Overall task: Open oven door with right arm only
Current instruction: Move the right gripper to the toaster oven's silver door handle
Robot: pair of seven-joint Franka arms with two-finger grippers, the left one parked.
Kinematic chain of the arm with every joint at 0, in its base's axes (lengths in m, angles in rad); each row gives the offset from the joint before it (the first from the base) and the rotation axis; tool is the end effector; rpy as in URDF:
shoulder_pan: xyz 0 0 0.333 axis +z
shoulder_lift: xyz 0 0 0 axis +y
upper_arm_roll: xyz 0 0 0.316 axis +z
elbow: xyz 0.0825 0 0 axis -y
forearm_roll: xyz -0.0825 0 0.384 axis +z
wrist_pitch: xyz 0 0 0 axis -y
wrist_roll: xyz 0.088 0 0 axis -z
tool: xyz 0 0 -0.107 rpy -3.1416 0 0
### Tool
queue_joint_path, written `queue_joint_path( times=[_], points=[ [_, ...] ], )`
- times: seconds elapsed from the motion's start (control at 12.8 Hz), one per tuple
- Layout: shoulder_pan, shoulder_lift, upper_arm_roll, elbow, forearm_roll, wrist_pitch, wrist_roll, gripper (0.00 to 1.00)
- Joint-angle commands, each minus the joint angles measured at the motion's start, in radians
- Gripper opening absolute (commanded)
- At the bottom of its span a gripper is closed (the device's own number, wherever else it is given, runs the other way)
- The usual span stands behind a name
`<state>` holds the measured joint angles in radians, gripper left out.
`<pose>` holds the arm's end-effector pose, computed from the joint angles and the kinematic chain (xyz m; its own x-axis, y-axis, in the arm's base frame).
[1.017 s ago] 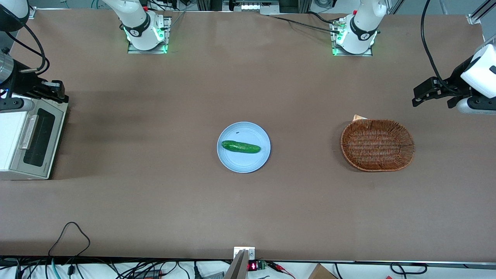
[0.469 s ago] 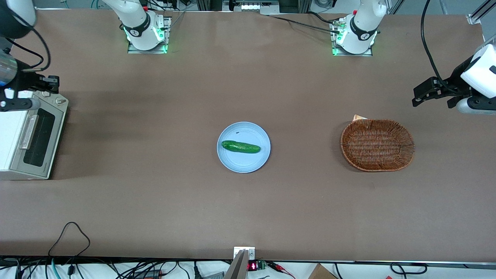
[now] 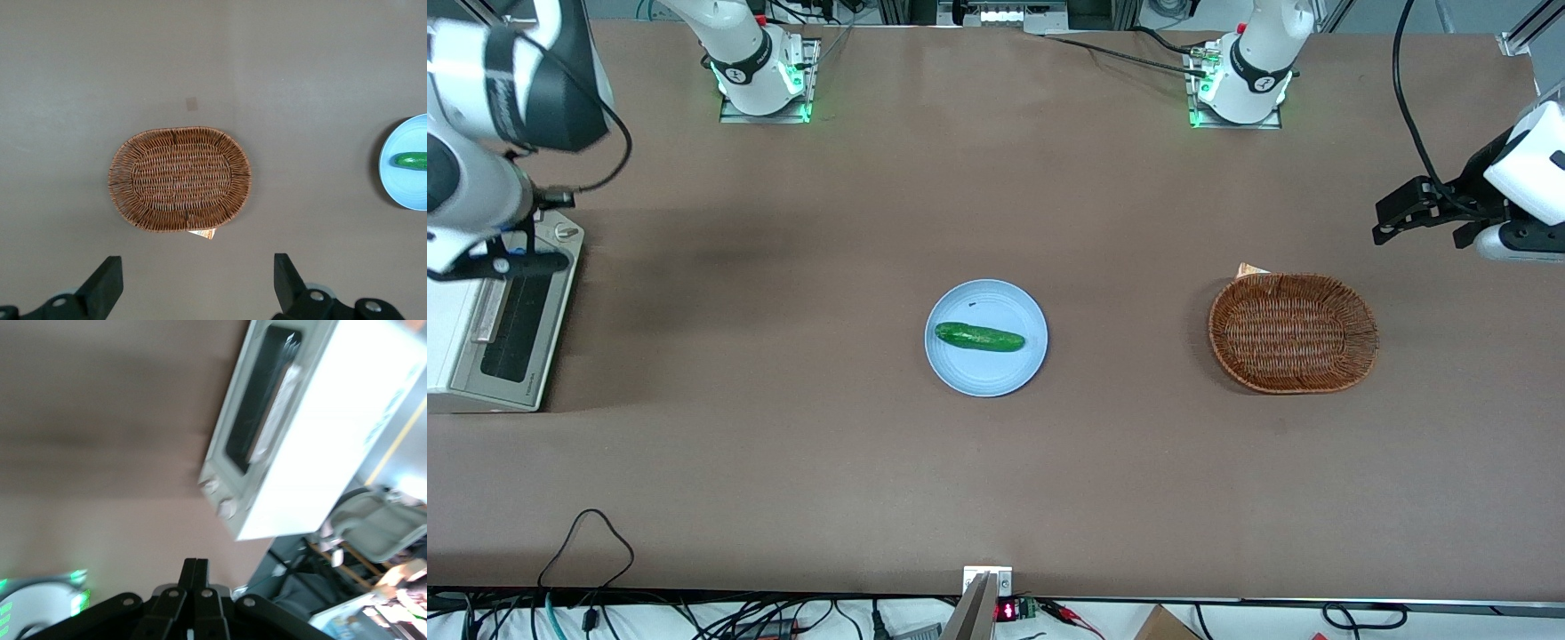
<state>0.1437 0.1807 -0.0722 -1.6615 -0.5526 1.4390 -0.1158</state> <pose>0.5764 -0.0179 0.4905 0.8987 0.0897 -0.4294 0.3073 -0.8273 0.4703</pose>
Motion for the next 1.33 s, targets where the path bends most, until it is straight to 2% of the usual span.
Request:
queue_joint_path(
  times=[0.0, 0.23, 0.39, 0.55, 0.63, 0.7, 0.86, 1.25],
  points=[
    [-0.015, 0.046, -0.008, 0.005, -0.105, 0.091, 0.054, 0.00],
    [-0.062, 0.062, -0.008, -0.089, -0.240, 0.268, 0.227, 0.00],
    [-0.104, 0.085, -0.008, -0.127, -0.299, 0.372, 0.318, 0.00],
    [-0.114, 0.120, -0.008, -0.159, -0.398, 0.435, 0.456, 0.00],
    [-0.119, 0.132, -0.008, -0.173, -0.453, 0.458, 0.472, 0.00],
    [-0.124, 0.135, -0.008, -0.185, -0.475, 0.483, 0.473, 0.00],
    [-0.154, 0.134, -0.008, -0.222, -0.477, 0.543, 0.476, 0.00],
    [-0.165, 0.132, -0.008, -0.267, -0.490, 0.560, 0.522, 0.00]
  ],
)
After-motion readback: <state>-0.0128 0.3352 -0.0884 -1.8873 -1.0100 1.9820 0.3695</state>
